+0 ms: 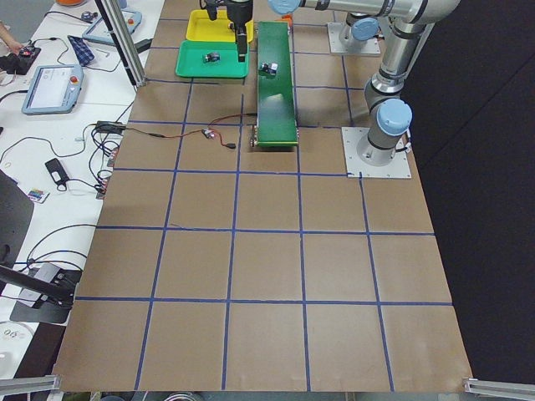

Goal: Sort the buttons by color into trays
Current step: 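Carry the yellow button into the yellow tray and release it, then return the right gripper to the belt and grasp the green button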

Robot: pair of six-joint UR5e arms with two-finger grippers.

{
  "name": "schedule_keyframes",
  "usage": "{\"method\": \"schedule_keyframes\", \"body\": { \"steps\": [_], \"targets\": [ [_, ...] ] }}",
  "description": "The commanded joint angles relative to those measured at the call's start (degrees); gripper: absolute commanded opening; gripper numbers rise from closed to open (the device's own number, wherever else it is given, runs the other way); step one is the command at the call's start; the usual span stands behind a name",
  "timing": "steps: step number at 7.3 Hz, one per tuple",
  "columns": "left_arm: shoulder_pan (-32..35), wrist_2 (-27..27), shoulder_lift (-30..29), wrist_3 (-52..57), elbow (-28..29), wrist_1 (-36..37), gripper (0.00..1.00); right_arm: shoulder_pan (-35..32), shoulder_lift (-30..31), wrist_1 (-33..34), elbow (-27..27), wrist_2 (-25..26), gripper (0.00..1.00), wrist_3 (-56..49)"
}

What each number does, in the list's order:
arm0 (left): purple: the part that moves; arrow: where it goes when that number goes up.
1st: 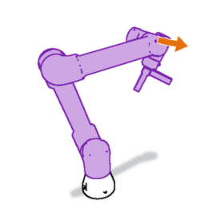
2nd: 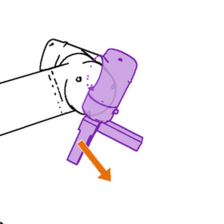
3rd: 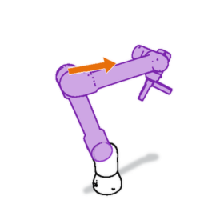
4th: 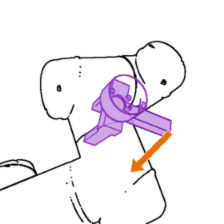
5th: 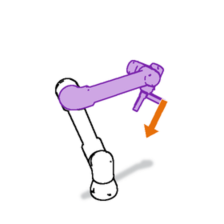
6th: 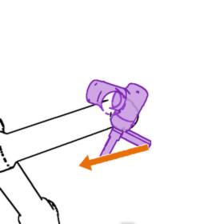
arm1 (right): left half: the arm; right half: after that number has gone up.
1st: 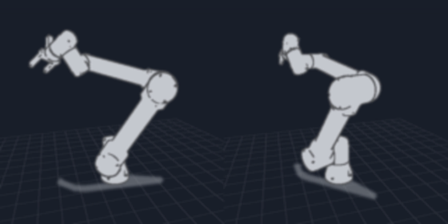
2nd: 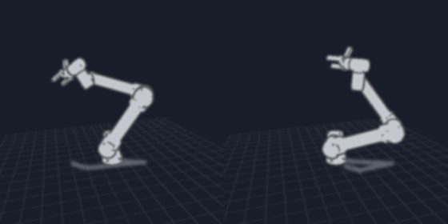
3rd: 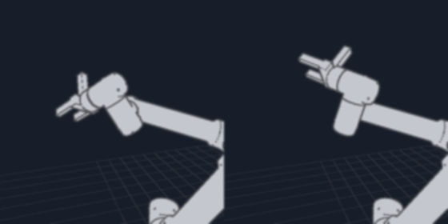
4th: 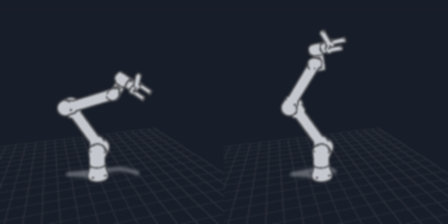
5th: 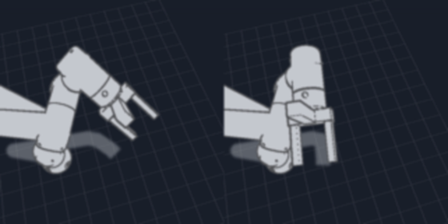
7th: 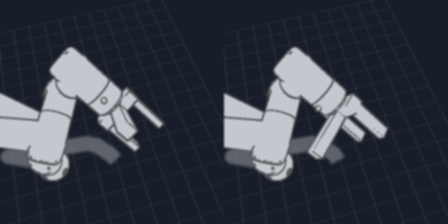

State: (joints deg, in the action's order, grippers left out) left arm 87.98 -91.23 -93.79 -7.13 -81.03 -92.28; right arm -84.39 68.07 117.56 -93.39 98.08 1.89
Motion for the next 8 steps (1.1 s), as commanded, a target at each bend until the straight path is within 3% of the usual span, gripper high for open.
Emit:
{"method": "schedule_keyframes", "body": {
  "steps": [1,2,5,8],
  "targets": [
    [0.0,0.0,0.0,0.0,0.0,0.0,1.0,0.5,0.3,0.7,-0.1,-0.6,1.0,-0.1],
    [0.0,0.0,0.0,-0.1,-0.1,0.0,1.0,0.2,2.6,-0.5,-0.7,-0.6,1.0,0.0],
    [0.0,0.0,0.1,0.0,-0.3,0.0,1.0,-7.1,14.2,-19.4,-1.2,-1.4,1.0,9.5],
    [0.0,0.0,0.0,-0.1,-0.1,0.1,1.0,-13.2,13.8,-19.2,-5.1,-2.1,1.0,17.8]
  ]
}}
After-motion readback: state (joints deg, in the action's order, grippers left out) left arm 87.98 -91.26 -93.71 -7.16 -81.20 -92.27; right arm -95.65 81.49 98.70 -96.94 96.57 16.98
